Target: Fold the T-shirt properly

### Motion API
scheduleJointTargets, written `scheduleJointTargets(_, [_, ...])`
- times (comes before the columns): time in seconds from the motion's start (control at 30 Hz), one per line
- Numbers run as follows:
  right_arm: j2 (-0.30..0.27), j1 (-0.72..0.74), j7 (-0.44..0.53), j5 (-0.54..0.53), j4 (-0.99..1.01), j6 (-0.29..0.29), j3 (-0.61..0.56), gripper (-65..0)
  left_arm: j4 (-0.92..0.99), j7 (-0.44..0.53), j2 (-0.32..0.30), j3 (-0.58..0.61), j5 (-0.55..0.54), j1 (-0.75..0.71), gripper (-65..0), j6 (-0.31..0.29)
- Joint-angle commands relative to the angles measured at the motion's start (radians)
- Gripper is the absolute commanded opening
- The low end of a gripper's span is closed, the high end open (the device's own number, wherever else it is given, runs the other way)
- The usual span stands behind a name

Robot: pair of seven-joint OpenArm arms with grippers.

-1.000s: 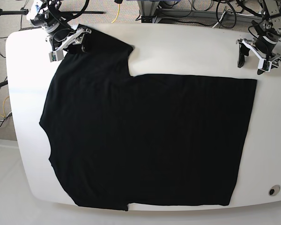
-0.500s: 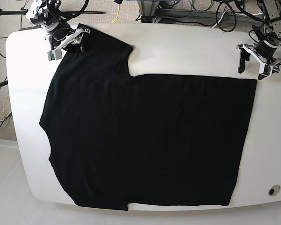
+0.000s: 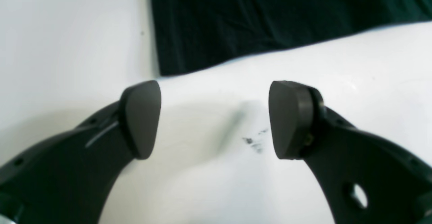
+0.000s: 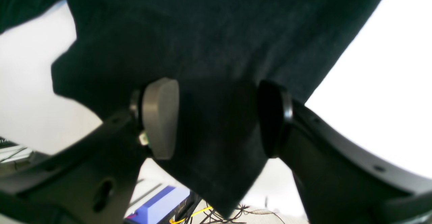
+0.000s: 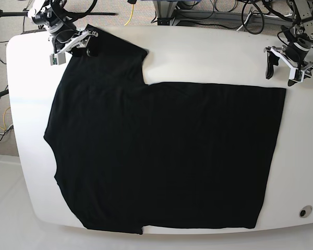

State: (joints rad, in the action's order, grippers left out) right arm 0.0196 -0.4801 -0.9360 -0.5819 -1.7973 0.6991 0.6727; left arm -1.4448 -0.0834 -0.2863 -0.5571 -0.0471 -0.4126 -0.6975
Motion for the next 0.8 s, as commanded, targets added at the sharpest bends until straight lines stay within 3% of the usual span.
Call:
scheduleJointTargets(0.0, [-0.007,-0.005,0.008,-0.01,-0.016,-0.001,0.002,-29.2,-0.021,0.012,-0.013,-0.012,-0.022,-0.001,-19.0,-0.001])
scheduleJointTargets(0.77, [-0.016,-0.01,0.005,0.011,-0.061,-0.001,0.041,-29.1,-0.012,-0.002,-0.001,-0.051,-0.023,0.001,-18.4,-0.001])
